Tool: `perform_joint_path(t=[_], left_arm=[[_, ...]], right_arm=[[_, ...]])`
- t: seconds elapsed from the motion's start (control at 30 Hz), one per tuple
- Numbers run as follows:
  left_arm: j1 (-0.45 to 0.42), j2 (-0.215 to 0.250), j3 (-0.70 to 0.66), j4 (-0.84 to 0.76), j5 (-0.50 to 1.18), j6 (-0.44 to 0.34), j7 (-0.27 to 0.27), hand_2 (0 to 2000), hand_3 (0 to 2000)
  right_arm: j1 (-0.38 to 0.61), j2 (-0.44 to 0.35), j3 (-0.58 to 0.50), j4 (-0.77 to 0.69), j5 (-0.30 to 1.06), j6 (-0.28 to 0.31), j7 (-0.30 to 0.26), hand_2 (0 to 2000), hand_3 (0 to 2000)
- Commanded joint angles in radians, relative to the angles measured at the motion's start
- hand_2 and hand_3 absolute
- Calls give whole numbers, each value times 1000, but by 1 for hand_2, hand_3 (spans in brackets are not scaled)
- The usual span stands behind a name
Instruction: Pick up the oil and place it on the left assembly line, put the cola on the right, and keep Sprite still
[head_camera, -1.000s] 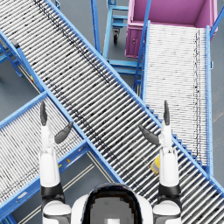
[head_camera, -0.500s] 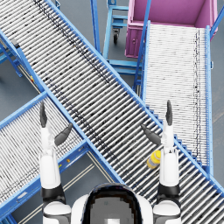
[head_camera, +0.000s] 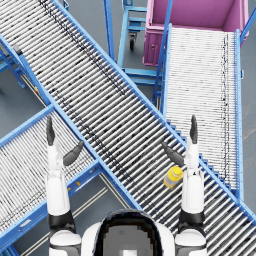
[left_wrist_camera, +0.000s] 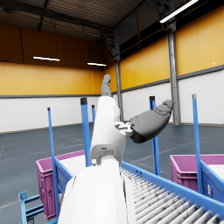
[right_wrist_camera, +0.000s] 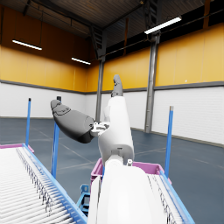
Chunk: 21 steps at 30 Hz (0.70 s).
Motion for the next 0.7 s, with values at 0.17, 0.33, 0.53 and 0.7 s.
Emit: perform_joint_path(t=[0.17,0.33,0.53,0.7], left_arm=[[0,2,0,2,0,0,0,0,0],[11,3,-8,-2,0,0,0,0,0],[-17,13,-23,-32,0,0,0,0,0],[-26,18,-24,-41,0,0,0,0,0]], right_arm=[[4,-5,-5,8,0,0,0,0,0],[2,-10,-8,7,0,0,0,0,0],[-27,-16,-11,44,0,0,0,0,0],[-53,-21,-17,59,0,0,0,0,0]])
